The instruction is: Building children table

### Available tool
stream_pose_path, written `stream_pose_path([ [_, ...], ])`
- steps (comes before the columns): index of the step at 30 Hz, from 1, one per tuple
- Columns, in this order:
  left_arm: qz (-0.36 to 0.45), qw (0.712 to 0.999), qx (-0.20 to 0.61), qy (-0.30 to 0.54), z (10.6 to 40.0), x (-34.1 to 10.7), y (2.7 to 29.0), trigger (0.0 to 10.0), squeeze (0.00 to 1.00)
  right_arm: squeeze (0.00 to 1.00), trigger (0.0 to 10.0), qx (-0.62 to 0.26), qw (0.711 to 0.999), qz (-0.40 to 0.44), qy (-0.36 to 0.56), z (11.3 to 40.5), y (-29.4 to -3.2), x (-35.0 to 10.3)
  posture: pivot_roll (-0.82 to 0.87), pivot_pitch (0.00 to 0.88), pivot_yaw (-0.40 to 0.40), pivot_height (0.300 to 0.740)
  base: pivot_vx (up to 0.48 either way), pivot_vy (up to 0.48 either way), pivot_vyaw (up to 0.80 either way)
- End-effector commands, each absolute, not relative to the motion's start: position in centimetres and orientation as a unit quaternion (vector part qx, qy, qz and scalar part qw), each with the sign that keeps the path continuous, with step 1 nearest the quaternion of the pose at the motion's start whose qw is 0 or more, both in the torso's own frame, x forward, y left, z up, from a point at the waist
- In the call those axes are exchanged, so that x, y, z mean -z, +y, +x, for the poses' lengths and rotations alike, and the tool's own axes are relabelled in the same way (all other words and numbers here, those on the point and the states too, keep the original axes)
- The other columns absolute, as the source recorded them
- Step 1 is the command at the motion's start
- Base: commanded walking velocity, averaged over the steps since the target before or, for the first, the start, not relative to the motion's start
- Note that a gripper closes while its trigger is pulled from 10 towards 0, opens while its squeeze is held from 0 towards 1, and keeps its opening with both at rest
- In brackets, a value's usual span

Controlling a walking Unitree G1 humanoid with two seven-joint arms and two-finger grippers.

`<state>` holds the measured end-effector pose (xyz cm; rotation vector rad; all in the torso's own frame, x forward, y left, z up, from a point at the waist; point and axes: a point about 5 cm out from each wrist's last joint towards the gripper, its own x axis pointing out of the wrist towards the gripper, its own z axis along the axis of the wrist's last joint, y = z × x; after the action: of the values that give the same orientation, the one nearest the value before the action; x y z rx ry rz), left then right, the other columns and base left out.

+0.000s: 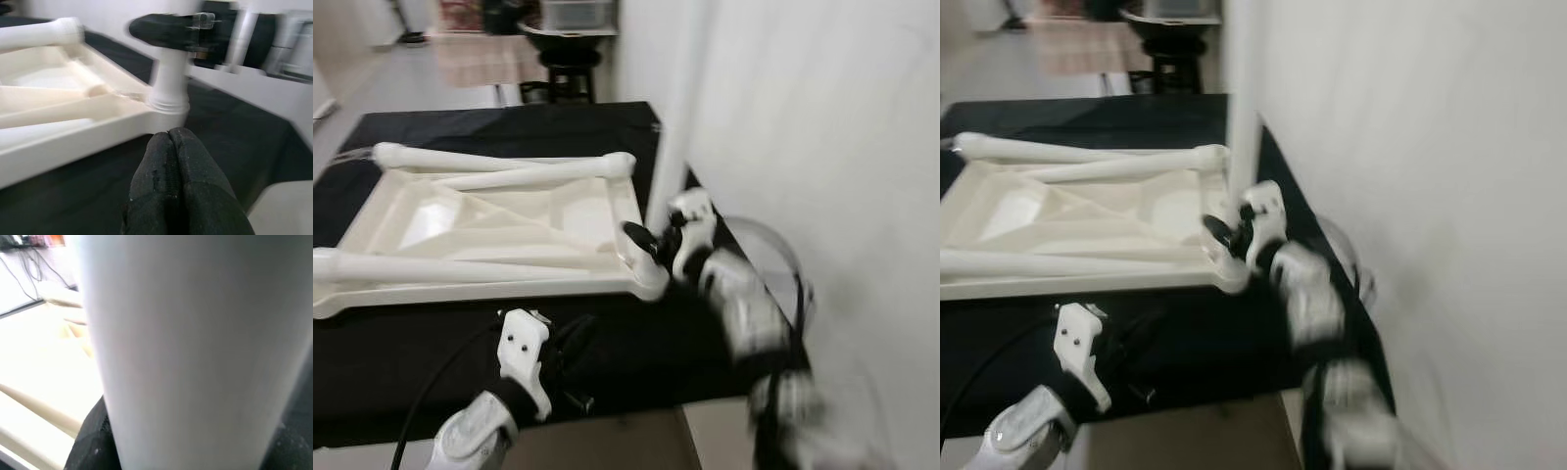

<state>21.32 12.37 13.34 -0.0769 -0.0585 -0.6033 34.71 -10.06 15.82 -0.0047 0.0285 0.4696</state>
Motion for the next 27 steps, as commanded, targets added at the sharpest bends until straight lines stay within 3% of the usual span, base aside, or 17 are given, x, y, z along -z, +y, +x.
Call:
stream_pose_path([
  [1,-0.037,0.953,0.301,-0.021,21.4,-13.1,12.5,10.0,0.00,0.00,0.0,-0.237,0.969,-0.018,0.070,33.9,-9.8,-13.9,0.03,0.034,-0.059,0.740,0.000,0.000,0.00],
  [10,-0.033,0.956,0.291,-0.022,21.5,-12.9,12.7,10.0,0.00,0.00,0.0,-0.292,0.953,-0.026,0.078,33.9,-8.3,-13.8,0.04,0.029,-0.060,0.740,0.000,0.000,0.00],
  [11,-0.033,0.955,0.295,-0.021,21.5,-12.9,12.7,10.0,0.00,0.00,10.0,-0.298,0.951,-0.023,0.080,33.8,-8.2,-13.9,0.03,0.027,-0.054,0.740,0.000,0.000,0.00],
  [13,-0.033,0.954,0.298,-0.020,21.5,-12.9,12.6,10.0,0.00,0.00,10.0,-0.314,0.946,-0.017,0.081,33.1,-7.9,-14.3,0.03,0.026,-0.050,0.740,0.000,0.000,0.00],
  [14,-0.034,0.953,0.300,-0.019,21.5,-12.9,12.6,10.0,0.00,1.00,10.0,-0.353,0.932,-0.009,0.080,32.4,-7.5,-14.8,0.03,0.026,-0.050,0.740,0.000,0.000,0.00],
  [17,-0.036,0.952,0.303,-0.019,21.5,-12.8,12.4,10.0,0.00,0.98,10.0,-0.463,0.885,-0.020,0.046,31.4,-7.1,-16.0,0.03,0.021,-0.050,0.740,0.000,0.000,0.00],
  [19,-0.036,0.952,0.304,-0.019,21.5,-12.8,12.3,10.0,0.00,0.98,10.0,-0.488,0.872,-0.026,0.041,31.3,-7.1,-16.0,0.03,0.020,-0.053,0.740,0.000,0.000,0.00],
  [20,-0.037,0.952,0.303,-0.019,21.5,-12.8,12.3,10.0,0.00,0.00,10.0,-0.522,0.852,-0.033,0.036,31.3,-7.2,-16.0,0.04,0.019,-0.056,0.740,0.000,0.000,0.00],
  [21,-0.037,0.952,0.303,-0.020,21.5,-12.8,12.2,10.0,0.00,0.00,10.0,-0.551,0.833,-0.036,0.034,31.2,-7.3,-16.1,0.04,0.019,-0.056,0.740,0.000,0.000,0.00],
  [23,-0.037,0.952,0.303,-0.020,21.5,-12.8,12.2,10.0,0.00,0.00,10.0,-0.551,0.833,-0.036,0.034,31.2,-7.3,-16.1,0.04,0.019,-0.056,0.740,0.000,0.000,0.00],
  [25,-0.038,0.952,0.303,-0.021,21.4,-12.8,12.1,10.0,0.00,0.00,10.0,-0.587,0.807,-0.045,0.042,32.1,-8.1,-16.0,0.04,0.023,-0.061,0.740,0.000,0.000,0.00],
  [27,-0.038,0.952,0.302,-0.022,21.4,-12.9,12.0,10.0,0.00,0.00,10.0,-0.581,0.811,-0.042,0.053,33.9,-9.0,-16.4,0.04,0.026,-0.061,0.740,0.000,0.000,0.00],
])
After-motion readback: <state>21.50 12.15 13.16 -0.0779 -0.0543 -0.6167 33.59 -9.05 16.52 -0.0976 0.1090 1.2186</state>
